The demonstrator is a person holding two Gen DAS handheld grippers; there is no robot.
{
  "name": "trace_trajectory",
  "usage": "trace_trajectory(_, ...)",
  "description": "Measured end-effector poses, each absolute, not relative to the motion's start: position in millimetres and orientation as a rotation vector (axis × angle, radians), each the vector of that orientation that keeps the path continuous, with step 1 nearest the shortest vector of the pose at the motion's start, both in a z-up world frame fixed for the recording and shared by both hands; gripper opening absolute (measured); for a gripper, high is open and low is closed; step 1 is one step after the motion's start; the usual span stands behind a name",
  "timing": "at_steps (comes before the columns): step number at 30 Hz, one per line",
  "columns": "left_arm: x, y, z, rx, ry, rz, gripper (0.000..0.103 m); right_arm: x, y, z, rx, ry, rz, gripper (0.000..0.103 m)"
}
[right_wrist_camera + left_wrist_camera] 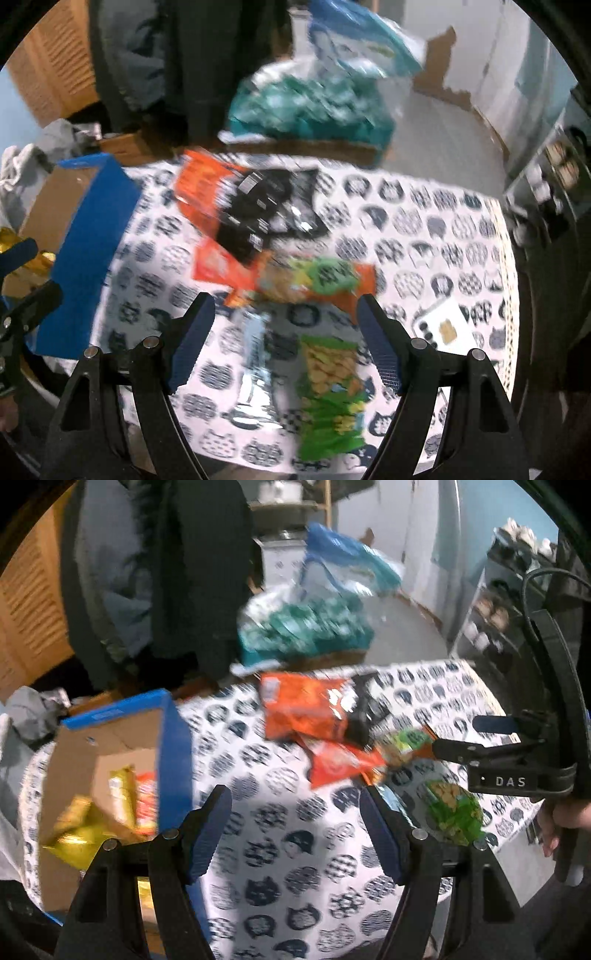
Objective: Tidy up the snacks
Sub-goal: 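Move both grippers back to the remaining snacks, then grasp the silver bar with left gripper while right grasps green peanut bag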
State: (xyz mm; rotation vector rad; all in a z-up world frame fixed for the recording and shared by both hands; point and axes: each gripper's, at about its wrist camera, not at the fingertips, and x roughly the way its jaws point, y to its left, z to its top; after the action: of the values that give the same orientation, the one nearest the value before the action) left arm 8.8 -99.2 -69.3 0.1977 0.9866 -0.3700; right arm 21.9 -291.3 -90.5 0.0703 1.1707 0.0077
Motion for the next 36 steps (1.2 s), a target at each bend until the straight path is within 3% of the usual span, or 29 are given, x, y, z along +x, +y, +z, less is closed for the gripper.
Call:
trace_trajectory(21,26.6,-183.2,-188.3,0.119,1.348,-0.410,0.073,-16.3,-339.6,-196.8,0.157,1.464,0.003,0.078)
trace_trajectory(32,36.9,-203.9,-216.1,0.060,1.395,-0.391,0.078,-25.4,-343.3,-217.1,0.229,1.484,0.035,0.079)
trace_trajectory(34,37.9,-206.3,-220.4,0.076,1.400,-0.385,0.078,-25.6,-342.4,-217.0,0.212,1.472,0.042,0.076)
trace_trajectory(36,38.6,-209.3,-225.3,0.095,1.410,-0.381,0.078,-25.2,-342.3,-216.2,0.206,1.462,0.045,0.060)
